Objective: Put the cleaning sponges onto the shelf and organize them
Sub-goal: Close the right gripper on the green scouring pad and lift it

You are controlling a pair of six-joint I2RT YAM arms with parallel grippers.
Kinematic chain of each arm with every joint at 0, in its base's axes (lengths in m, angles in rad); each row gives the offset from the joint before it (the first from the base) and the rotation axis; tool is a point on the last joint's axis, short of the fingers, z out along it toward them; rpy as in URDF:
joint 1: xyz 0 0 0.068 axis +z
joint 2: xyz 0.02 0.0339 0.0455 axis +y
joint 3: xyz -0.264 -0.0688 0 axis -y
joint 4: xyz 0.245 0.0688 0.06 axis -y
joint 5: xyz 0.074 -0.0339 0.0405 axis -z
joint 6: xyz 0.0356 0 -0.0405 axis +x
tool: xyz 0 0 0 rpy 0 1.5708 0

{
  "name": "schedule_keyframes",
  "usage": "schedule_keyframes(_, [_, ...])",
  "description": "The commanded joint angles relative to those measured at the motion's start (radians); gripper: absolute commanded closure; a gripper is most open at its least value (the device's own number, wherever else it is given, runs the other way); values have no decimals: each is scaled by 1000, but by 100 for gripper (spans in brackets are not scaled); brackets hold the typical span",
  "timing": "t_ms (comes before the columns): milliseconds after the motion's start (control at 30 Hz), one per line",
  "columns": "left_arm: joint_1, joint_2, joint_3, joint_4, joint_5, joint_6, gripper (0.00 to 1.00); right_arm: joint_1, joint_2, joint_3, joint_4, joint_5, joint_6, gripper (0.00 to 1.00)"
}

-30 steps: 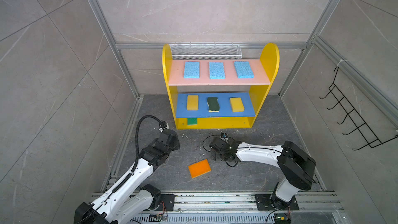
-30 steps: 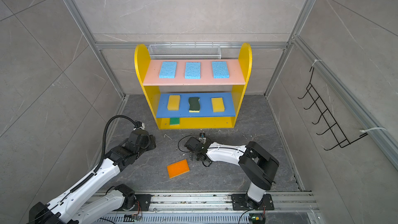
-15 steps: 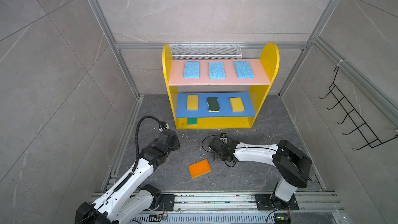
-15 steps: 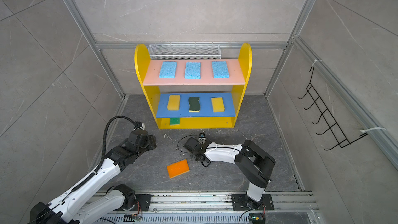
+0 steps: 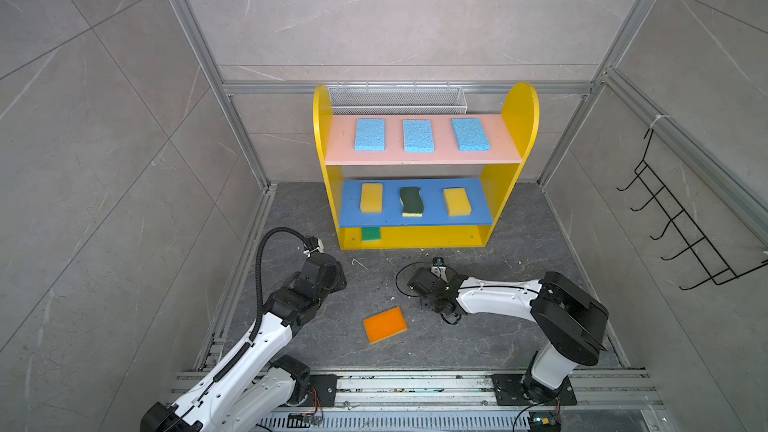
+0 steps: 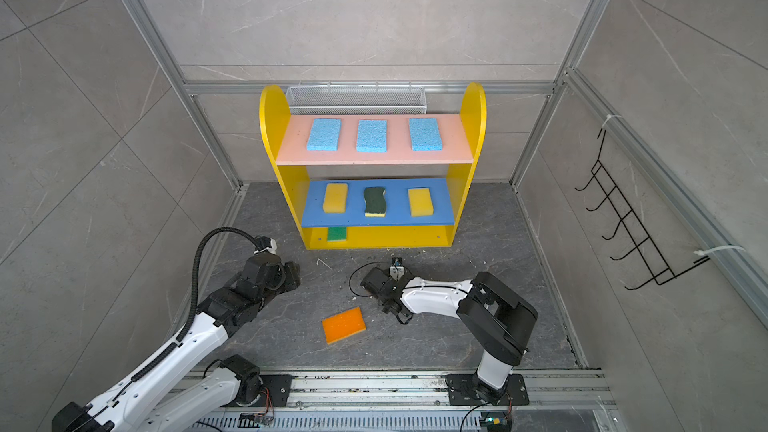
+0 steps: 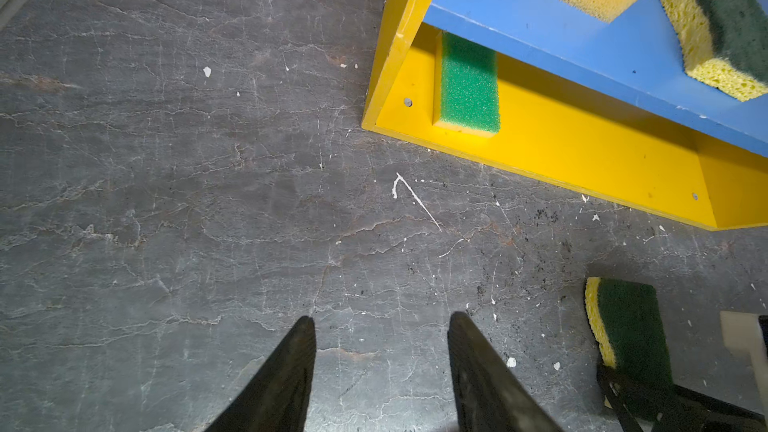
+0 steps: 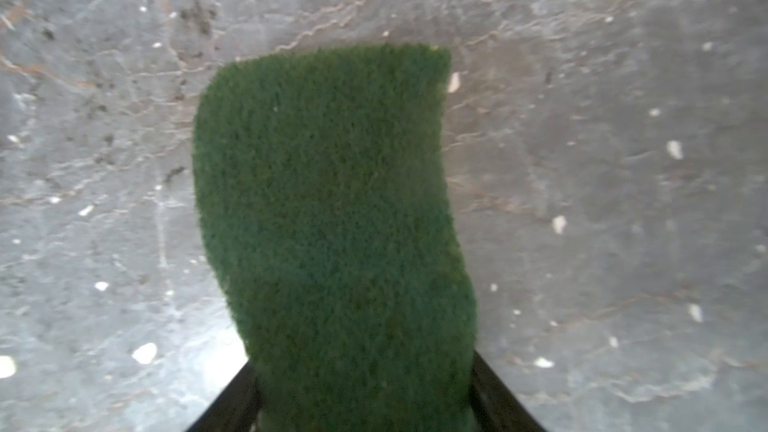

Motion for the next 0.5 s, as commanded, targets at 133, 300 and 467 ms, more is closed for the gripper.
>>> schedule_keyframes(133, [7,-4,-6,40,-10,-2,45,-42,-148,-110,15,69,-102,38])
schedule_keyframes(300, [7,20,0,59,-8,14,45,-114,-225,-168,95,94,-154,38])
schedule_keyframes(467, [7,27,-4,78,-18,31,45,-213,-220,-161,188,53,-253,37])
